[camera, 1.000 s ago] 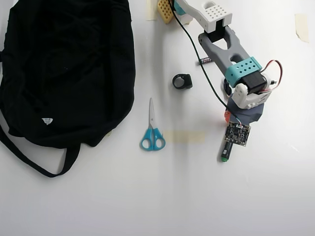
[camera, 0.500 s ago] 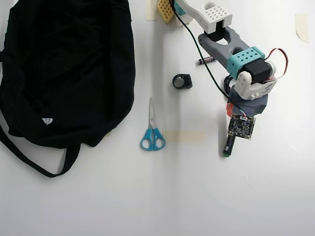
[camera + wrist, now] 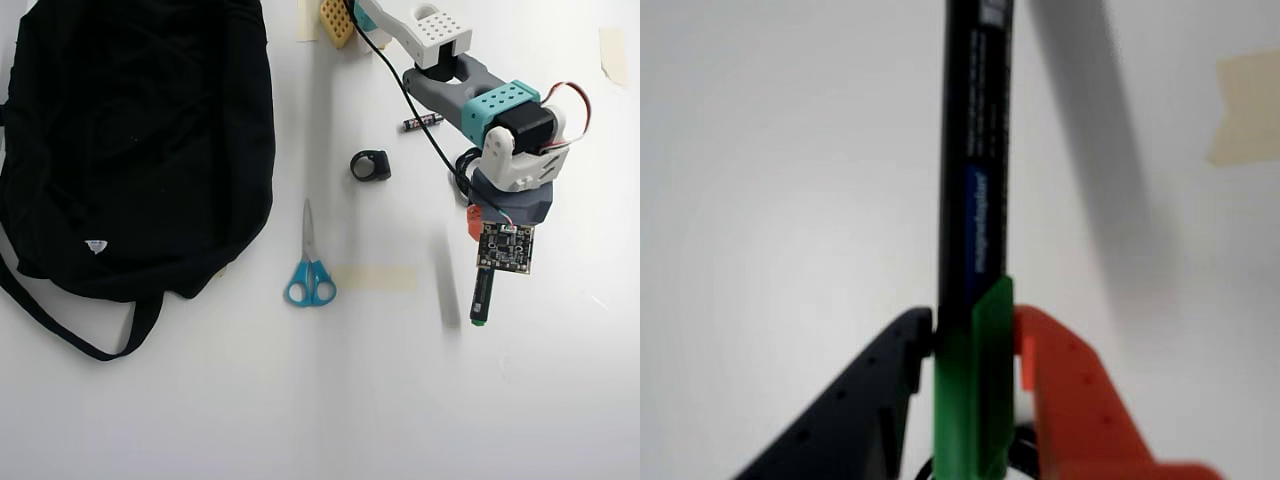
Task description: Put the green marker into the black bag
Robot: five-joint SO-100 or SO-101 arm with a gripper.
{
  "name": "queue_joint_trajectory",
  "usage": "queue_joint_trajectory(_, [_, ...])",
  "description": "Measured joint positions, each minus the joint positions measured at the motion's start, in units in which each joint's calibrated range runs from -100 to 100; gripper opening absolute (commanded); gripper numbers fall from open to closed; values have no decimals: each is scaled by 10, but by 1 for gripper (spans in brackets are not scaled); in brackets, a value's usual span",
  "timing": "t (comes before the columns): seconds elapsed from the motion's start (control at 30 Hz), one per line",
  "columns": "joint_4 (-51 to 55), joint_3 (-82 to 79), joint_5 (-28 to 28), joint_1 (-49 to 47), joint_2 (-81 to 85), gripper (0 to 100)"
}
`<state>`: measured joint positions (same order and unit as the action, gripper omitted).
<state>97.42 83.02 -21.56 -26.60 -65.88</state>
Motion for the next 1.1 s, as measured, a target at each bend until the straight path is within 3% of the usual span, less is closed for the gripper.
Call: queue_joint_trajectory(1.1, [14,70,29,16,0,2])
